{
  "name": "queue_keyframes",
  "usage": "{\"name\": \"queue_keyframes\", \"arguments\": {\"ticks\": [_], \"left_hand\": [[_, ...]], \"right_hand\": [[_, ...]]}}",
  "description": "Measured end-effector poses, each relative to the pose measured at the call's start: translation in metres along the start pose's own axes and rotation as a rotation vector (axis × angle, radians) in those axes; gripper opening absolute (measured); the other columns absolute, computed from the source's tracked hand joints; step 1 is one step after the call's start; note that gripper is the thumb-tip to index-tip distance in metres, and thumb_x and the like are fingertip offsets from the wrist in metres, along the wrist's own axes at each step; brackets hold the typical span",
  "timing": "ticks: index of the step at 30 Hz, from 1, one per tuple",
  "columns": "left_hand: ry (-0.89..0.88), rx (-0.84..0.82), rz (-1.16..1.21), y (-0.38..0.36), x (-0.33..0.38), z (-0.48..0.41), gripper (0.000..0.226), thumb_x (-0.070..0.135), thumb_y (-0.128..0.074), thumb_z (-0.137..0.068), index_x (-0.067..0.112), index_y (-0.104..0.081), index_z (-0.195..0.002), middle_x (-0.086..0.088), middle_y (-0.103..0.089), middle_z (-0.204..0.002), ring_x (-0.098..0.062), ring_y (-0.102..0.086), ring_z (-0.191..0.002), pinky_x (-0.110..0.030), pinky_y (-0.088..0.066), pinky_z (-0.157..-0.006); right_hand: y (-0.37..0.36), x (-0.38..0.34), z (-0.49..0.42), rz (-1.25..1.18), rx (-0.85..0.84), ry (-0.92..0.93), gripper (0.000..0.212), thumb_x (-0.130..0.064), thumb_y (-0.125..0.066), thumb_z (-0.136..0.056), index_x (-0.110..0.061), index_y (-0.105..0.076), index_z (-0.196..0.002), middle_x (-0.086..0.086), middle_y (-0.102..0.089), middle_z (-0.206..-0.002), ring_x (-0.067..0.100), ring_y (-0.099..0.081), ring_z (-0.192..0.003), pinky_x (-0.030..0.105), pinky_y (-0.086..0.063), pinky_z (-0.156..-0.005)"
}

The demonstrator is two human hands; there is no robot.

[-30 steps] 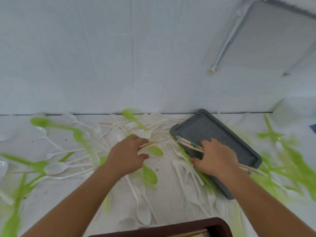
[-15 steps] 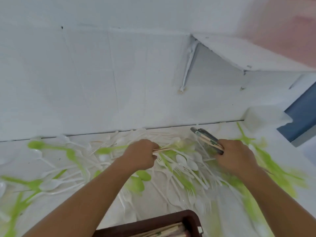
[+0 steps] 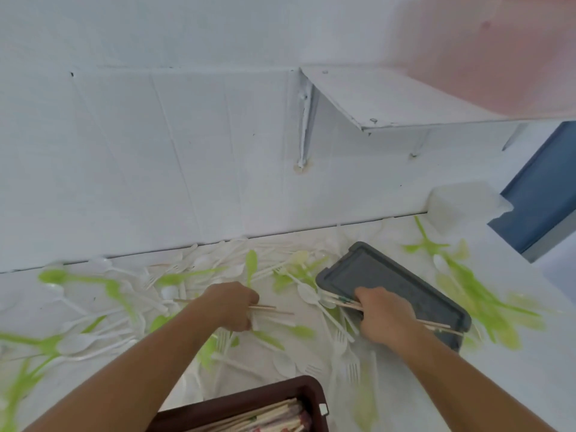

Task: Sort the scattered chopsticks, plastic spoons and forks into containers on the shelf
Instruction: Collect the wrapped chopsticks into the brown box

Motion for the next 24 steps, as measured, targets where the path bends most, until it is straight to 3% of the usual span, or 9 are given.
{"name": "queue_keyframes", "arguments": {"ticks": [4,7,9,12,14,17,19,22,24], "left_hand": [[0.074,0.021,0.073,-0.006,-0.028,0.011,0.037,0.031,-0.063,-0.085,0.040,-0.063,-0.122,0.004,-0.063,-0.120,-0.024,-0.064,-0.111,-0.035,-0.051,-0.082],[0.084,0.062,0.203,-0.003,-0.039,0.017,0.053,0.048,-0.067,-0.091,0.053,-0.052,-0.142,0.007,-0.057,-0.142,-0.020,-0.055,-0.130,-0.037,-0.048,-0.101],[0.102,0.145,0.365,0.003,-0.043,0.031,0.050,0.052,-0.065,-0.094,0.054,-0.053,-0.143,0.010,-0.058,-0.144,-0.019,-0.054,-0.132,-0.036,-0.047,-0.105],[0.164,0.371,0.656,0.017,-0.049,0.065,0.023,0.052,-0.062,-0.097,0.034,-0.077,-0.097,0.005,-0.074,-0.098,-0.020,-0.068,-0.090,-0.034,-0.052,-0.081],[0.175,0.514,0.939,0.026,-0.047,0.103,0.051,0.057,-0.060,-0.096,0.014,-0.062,-0.070,0.006,-0.055,-0.061,-0.019,-0.052,-0.059,-0.034,-0.043,-0.066],[0.077,0.724,1.338,0.030,-0.034,0.172,0.062,0.062,-0.056,-0.096,0.016,-0.037,-0.058,-0.005,-0.031,-0.059,-0.022,-0.028,-0.059,-0.036,-0.025,-0.063],[-0.059,0.796,1.476,0.030,-0.015,0.212,0.061,0.060,-0.055,-0.095,0.023,-0.031,-0.053,-0.002,-0.027,-0.057,-0.024,-0.022,-0.060,-0.038,-0.022,-0.061],[-0.238,0.788,1.588,0.016,0.015,0.251,0.060,0.061,-0.060,-0.093,0.027,-0.032,-0.052,0.001,-0.023,-0.055,-0.025,-0.018,-0.057,-0.036,-0.019,-0.058],[-0.285,0.767,1.617,0.003,0.028,0.266,0.064,0.067,-0.065,-0.088,0.025,-0.032,-0.052,-0.003,-0.021,-0.056,-0.025,-0.017,-0.056,-0.037,-0.018,-0.056]], "right_hand": [[-0.008,0.004,-0.001,-0.042,-0.158,-0.021,0.020,-0.035,-0.066,-0.076,-0.027,-0.056,-0.091,-0.006,-0.061,-0.087,0.016,-0.064,-0.079,0.030,-0.051,-0.066],[0.010,-0.001,-0.010,-0.260,-0.012,-0.050,0.018,-0.037,-0.062,-0.084,-0.020,-0.058,-0.079,-0.003,-0.063,-0.077,0.015,-0.062,-0.069,0.029,-0.049,-0.060],[0.028,-0.010,-0.010,-0.420,0.107,-0.052,0.032,-0.032,-0.059,-0.091,-0.014,-0.051,-0.066,-0.002,-0.057,-0.065,0.016,-0.055,-0.060,0.030,-0.040,-0.053],[0.054,-0.034,0.011,-0.661,0.193,0.015,0.051,-0.034,-0.060,-0.095,-0.016,-0.033,-0.056,-0.003,-0.036,-0.052,0.013,-0.037,-0.047,0.031,-0.031,-0.053],[0.073,-0.049,0.036,-0.771,0.245,0.065,0.060,-0.039,-0.061,-0.098,-0.019,-0.028,-0.053,-0.009,-0.027,-0.044,0.007,-0.027,-0.039,0.026,-0.026,-0.046],[0.085,-0.065,0.076,-1.064,0.258,0.138,0.063,-0.052,-0.057,-0.101,-0.020,-0.029,-0.054,-0.006,-0.026,-0.045,0.009,-0.025,-0.039,0.023,-0.023,-0.044],[0.082,-0.071,0.100,-1.345,0.177,0.170,0.058,-0.056,-0.052,-0.102,-0.017,-0.045,-0.058,0.001,-0.028,-0.050,0.016,-0.024,-0.042,0.027,-0.020,-0.048],[0.075,-0.084,0.136,-1.675,0.065,0.253,0.048,-0.051,-0.050,-0.103,-0.012,-0.058,-0.076,0.005,-0.032,-0.053,0.013,-0.018,-0.043,0.030,-0.014,-0.049],[0.070,-0.095,0.158,-1.774,0.018,0.305,0.050,-0.051,-0.051,-0.101,-0.012,-0.054,-0.070,0.008,-0.033,-0.056,0.013,-0.021,-0.041,0.029,-0.014,-0.048]]}}
Point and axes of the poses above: each hand's wrist, its own z-axis away from the middle knuckle, its own y-axis out of the back of the hand, x = y × z, the point moved 3 cm from there along -z, towards the middle knuckle
